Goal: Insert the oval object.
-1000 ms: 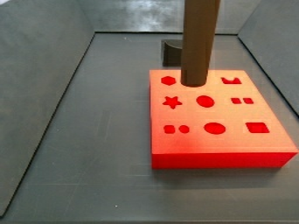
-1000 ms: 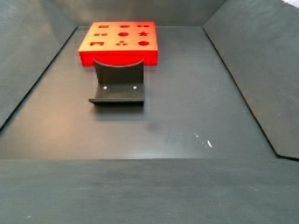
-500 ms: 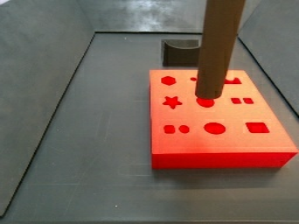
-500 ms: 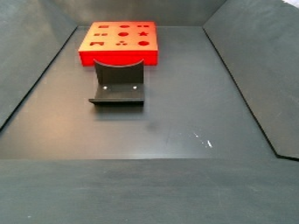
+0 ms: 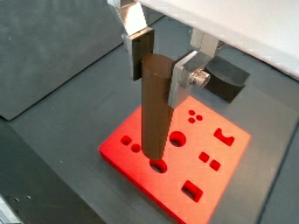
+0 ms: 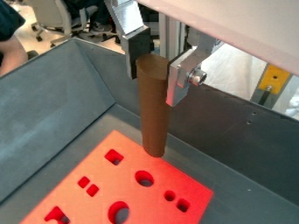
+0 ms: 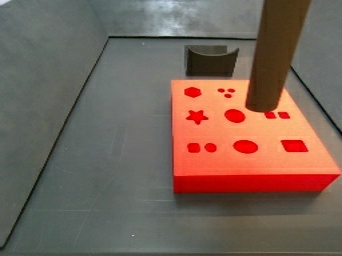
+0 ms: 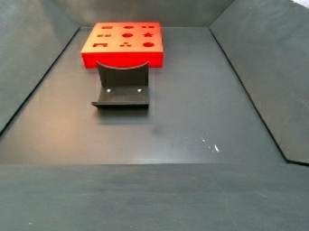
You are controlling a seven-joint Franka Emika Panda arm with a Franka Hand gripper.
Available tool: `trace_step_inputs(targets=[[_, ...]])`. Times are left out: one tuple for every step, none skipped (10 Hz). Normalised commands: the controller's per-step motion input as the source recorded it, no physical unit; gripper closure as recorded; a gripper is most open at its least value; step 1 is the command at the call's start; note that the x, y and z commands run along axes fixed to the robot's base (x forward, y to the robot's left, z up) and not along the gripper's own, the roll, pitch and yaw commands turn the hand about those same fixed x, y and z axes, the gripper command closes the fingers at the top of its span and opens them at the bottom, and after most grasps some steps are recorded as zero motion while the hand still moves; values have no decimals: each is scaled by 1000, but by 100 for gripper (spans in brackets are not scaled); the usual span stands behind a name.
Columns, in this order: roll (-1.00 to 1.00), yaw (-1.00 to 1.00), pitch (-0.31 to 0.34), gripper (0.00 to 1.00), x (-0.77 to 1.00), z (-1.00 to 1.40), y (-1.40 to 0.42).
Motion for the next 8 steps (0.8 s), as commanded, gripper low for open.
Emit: trace_step_inputs(targets=[[441, -283, 0, 100, 671, -120, 86], [484, -320, 21, 100, 566, -209, 0], [321, -274, 54, 100, 574, -520, 0], [41, 0, 19, 100, 251, -171, 0], [-16, 0, 0, 100, 14, 0, 37], [77, 37, 156, 100, 240, -37, 0], [289, 0, 441, 100, 451, -97, -171], [261, 0, 500, 100, 506, 0, 0]])
